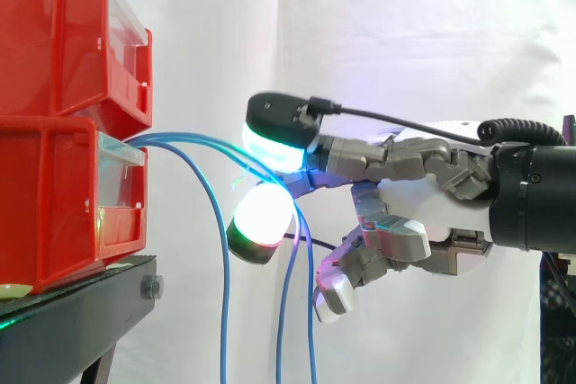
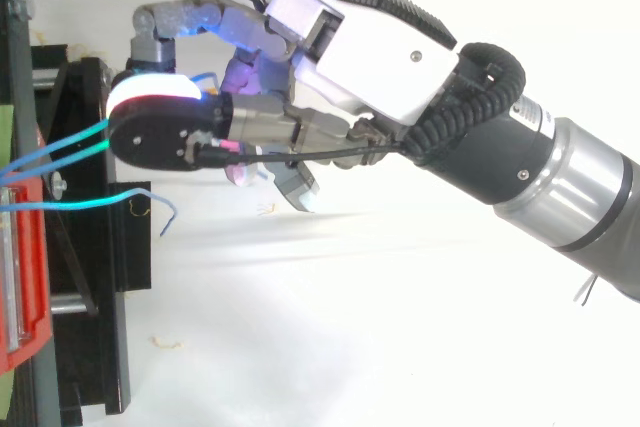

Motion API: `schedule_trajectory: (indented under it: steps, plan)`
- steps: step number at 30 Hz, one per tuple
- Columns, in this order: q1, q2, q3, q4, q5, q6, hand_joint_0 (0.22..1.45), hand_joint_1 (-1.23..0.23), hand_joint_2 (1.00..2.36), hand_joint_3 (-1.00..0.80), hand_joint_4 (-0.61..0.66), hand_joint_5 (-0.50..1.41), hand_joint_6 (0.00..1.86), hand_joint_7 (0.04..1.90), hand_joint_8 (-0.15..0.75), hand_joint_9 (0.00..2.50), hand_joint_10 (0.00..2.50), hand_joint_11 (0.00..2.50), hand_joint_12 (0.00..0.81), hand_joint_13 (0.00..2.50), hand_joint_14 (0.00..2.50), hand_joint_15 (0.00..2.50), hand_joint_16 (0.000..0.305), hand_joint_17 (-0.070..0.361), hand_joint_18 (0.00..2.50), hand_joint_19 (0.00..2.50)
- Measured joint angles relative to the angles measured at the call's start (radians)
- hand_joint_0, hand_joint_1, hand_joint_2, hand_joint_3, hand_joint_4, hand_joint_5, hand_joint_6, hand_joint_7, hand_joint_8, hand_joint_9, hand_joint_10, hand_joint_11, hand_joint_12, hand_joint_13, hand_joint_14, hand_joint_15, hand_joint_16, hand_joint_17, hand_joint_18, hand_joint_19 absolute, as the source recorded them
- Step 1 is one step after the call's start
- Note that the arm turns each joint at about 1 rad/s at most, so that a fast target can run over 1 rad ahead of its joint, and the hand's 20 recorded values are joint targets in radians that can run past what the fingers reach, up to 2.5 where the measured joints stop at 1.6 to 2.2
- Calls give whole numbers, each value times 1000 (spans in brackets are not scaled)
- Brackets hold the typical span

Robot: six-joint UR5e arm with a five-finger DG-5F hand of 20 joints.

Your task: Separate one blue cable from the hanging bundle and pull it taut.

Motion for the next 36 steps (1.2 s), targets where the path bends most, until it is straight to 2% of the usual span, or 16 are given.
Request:
schedule_trajectory:
  steps: [5, 13, 17, 21, 26, 28, 29, 30, 31, 33, 35, 36]
  plan:
    - [0, 0, 0, 0, 1, 0, 739, -595, 1008, -423, 50, 152, 502, 1342, 65, 2240, 30, 722, 329, 1538, 21, 771, 46, 104, 1038, 755]
    - [0, 0, 0, 1, 12, -4, 715, -711, 1017, -223, 24, 150, 502, 1359, 133, 2184, 30, 725, 329, 1500, 20, 775, 48, 109, 999, 748]
    - [0, 1, 0, 4, 13, -13, 683, -860, 1015, -164, 69, 149, 501, 1379, 189, 2147, 30, 729, 347, 1489, 19, 758, 53, 120, 1017, 711]
    - [0, 1, 0, 5, 14, -16, 668, -983, 1016, -166, 88, 141, 502, 1425, 205, 2049, 26, 726, 354, 1430, 20, 758, 55, 124, 986, 712]
    - [0, 1, 1, 3, 14, -17, 669, -1058, 1016, -235, 126, 95, 593, 1267, 221, 1948, 28, 770, 361, 1327, 20, 777, 55, 123, 899, 737]
    - [0, 1, 1, 2, 14, -17, 673, -1072, 1013, -292, 126, 84, 612, 1230, 230, 1905, 26, 766, 361, 1295, 22, 793, 54, 122, 872, 753]
    - [0, 0, 1, 2, 14, -17, 634, -1080, 1005, -419, 128, 80, 616, 1226, 226, 1888, 28, 769, 360, 1274, 22, 793, 55, 123, 860, 757]
    - [0, 0, 1, 1, 14, -17, 591, -1068, 1000, -497, 134, 79, 616, 1226, 229, 1889, 29, 766, 366, 1272, 21, 795, 56, 125, 858, 755]
    - [0, 0, 1, 1, 14, -17, 548, -1040, 1000, -500, 136, 81, 612, 1232, 228, 1894, 28, 758, 368, 1281, 21, 788, 57, 129, 868, 746]
    - [0, 1, 1, 1, 14, -17, 410, -819, 1000, -500, 153, 109, 551, 1335, 235, 1950, 24, 699, 396, 1348, 18, 741, 69, 155, 966, 672]
    - [0, 0, 1, 1, 14, -17, 373, -662, 1000, -500, 136, 136, 500, 1437, 216, 2017, 23, 626, 398, 1398, 17, 705, 74, 166, 1016, 644]
    - [0, 1, 1, 1, 14, -17, 374, -485, 1000, -500, 117, 144, 501, 1410, 196, 2066, 22, 592, 393, 1450, 18, 680, 74, 165, 1026, 632]
